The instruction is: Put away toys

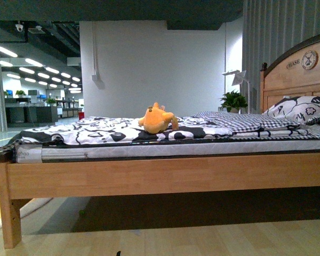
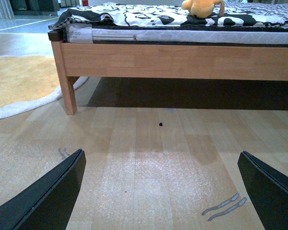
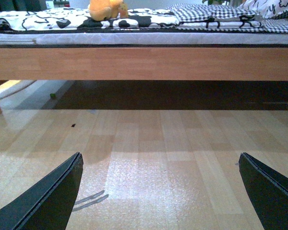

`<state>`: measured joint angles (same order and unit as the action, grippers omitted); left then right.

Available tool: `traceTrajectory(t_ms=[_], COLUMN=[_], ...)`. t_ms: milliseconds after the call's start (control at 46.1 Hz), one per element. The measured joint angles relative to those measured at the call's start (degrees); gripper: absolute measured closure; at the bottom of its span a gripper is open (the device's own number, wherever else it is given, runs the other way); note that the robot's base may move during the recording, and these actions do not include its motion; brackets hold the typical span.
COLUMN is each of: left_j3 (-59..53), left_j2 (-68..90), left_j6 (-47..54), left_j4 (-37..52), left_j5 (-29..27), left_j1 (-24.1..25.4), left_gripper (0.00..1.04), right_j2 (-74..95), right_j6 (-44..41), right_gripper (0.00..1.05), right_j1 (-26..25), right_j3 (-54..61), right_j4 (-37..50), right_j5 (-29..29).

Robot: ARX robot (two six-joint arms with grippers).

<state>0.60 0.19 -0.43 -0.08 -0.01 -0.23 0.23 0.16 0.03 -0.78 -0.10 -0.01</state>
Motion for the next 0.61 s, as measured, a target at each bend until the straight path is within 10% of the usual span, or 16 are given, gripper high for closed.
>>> traceTrajectory(t_ms=[607], left_j3=[0.0], left_j2=[0.0], left_j6=[0.0], left_j4=[0.0], left_j5=[0.0], left_j1=[0.0], left_gripper=[0.06], right_j2=[0.0], right_j6=[0.0], right_gripper=[0.06], right_j1=[0.0], right_j3=[-0.02], right_j4=[0.0], right_j5=[-0.02])
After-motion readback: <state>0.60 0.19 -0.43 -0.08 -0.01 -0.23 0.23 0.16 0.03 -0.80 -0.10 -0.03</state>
